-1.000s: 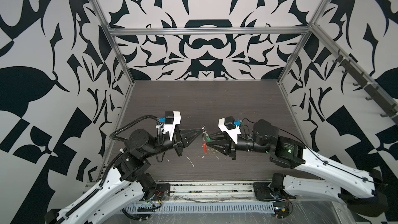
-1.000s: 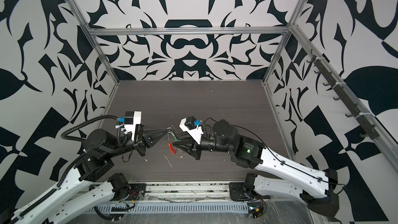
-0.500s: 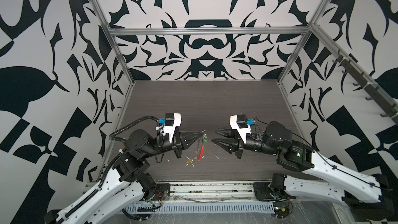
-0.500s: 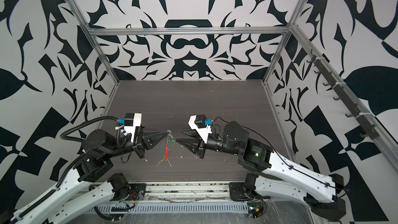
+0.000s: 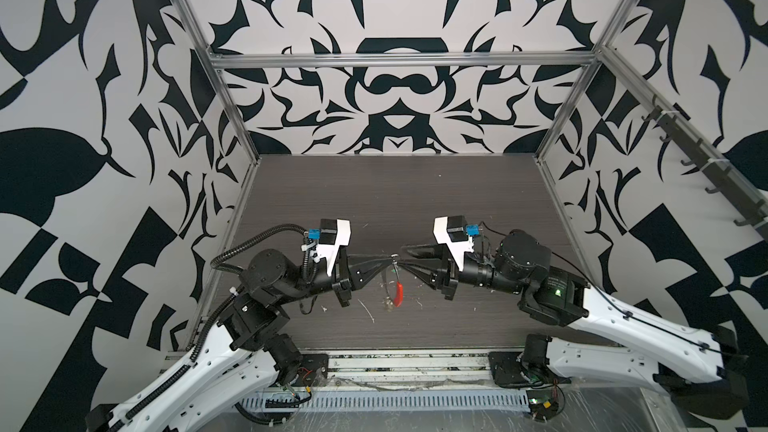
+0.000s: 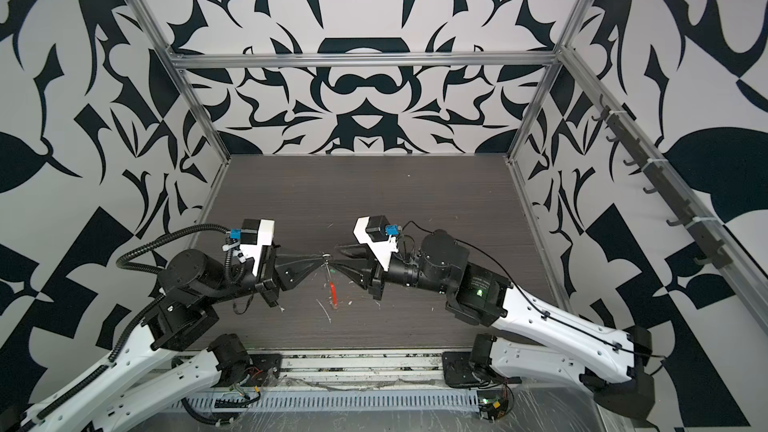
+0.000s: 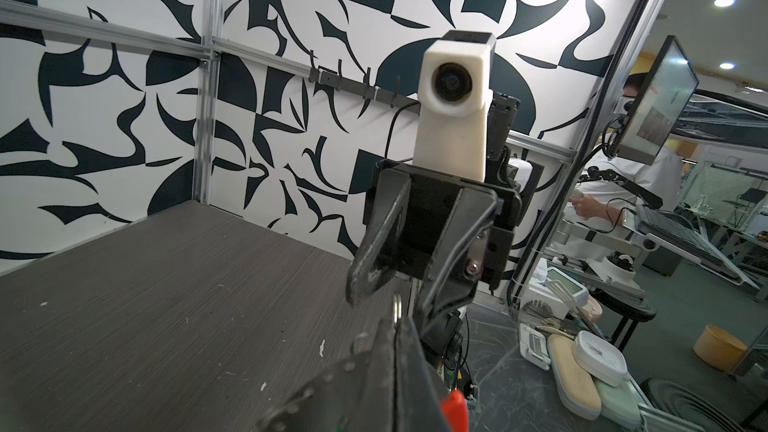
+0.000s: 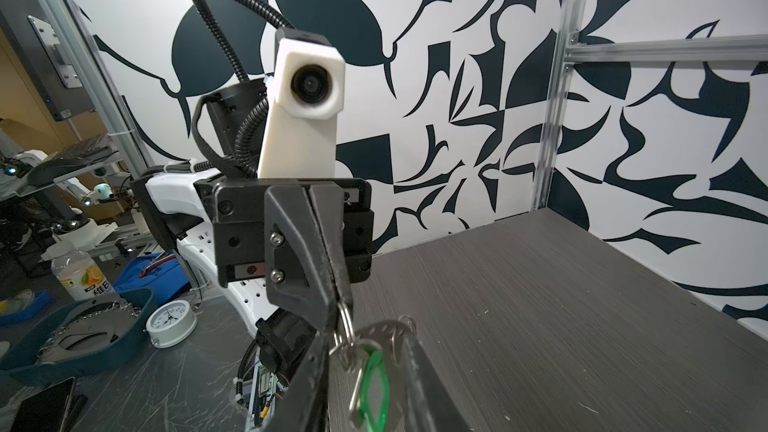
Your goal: Remove the keys from the keyring
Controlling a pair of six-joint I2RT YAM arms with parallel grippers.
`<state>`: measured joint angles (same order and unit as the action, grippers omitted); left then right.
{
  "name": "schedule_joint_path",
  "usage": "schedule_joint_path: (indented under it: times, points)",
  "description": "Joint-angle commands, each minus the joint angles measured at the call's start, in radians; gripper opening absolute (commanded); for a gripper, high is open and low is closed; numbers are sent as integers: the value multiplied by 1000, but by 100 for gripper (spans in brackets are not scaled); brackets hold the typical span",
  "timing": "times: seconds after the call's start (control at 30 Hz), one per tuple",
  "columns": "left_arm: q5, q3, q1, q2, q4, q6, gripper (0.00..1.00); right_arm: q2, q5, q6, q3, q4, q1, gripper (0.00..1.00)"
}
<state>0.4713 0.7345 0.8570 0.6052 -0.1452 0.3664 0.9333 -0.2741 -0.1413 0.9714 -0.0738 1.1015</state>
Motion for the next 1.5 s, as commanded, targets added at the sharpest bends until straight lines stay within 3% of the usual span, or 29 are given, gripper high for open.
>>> schedule_joint_path:
  times: [0.0, 0.33, 0.57, 0.6, 0.7, 0.77, 1.13, 1.47]
  points:
    - [10, 5, -1, -4, -38, -4, 0, 1, -25, -11, 35, -57, 5, 26]
    - [6, 7, -1, 11, -41, 0, 0, 3, -57, -18, 36, -54, 5, 0]
    - [4, 25, -1, 23, -9, 11, 0, -18, -46, -35, 55, -9, 3, 0]
    - [-5, 33, -1, 20, 15, 11, 4, -23, -33, -34, 63, 22, 3, 0]
    - [-23, 51, -1, 1, 88, -3, 30, -25, -35, -25, 102, 128, -9, 0]
    - [-38, 65, -1, -12, 140, -12, 36, -20, -52, -19, 132, 202, -20, 0]
    - [36, 296, -1, 128, 530, -101, 39, 76, -226, 30, 325, 539, -109, 0]
    - [73, 391, -1, 213, 629, -139, 35, 143, -278, 48, 421, 661, -134, 0]
